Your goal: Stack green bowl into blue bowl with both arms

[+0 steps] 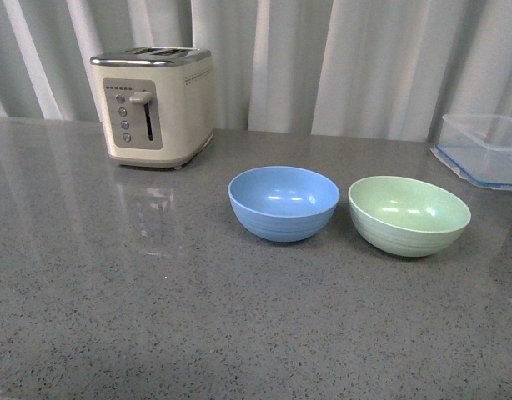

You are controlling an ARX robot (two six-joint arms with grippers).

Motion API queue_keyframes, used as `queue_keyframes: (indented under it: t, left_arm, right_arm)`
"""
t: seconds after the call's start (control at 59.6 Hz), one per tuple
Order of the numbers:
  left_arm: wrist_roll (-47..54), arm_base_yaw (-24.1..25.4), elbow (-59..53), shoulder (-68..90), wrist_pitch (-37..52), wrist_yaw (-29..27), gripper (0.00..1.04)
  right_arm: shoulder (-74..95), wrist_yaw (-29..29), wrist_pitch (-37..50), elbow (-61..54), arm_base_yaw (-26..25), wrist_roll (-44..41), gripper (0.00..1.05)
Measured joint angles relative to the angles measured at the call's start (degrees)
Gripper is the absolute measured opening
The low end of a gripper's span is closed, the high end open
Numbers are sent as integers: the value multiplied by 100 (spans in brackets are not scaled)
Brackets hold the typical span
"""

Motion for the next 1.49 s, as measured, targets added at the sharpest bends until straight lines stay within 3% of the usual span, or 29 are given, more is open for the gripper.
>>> queue_keyframes:
  t: [0.319,0.352,0.402,0.469,0.62,0.738,0.855,1.056,1.241,1.492]
  left_arm:
    - [0,0,0,0,0,0,98]
    - [0,0,0,0,0,0,98]
    - [0,0,0,0,0,0,98]
    - [2,0,0,0,0,4,98]
    - [2,0,0,-2,0,0,98]
    - [2,0,0,-2,0,2,98]
    - [2,0,0,-2,0,0,98]
    - [2,0,0,-4,0,2,98]
    - [2,0,0,-4,0,2,98]
    - [2,0,0,-4,0,2,98]
  right_arm:
    - [0,0,0,0,0,0,95]
    - [42,-146,-81,20,-42,-2,95]
    - [332,-802,-555,243,-181,4,95]
    - [979,-1379,-472,557,-177,83,95]
    - [2601,-1521,321,1589,155,487,95]
    - [4002,-1646,400,2514,437,789,95]
    - [6050,-1058,66,4011,767,1029,95]
    - [8192,-509,-654,5764,772,1526,95]
    - [9656,87,-809,6664,723,1690,95]
    - [10590,433,-1016,7418,553,1816,95]
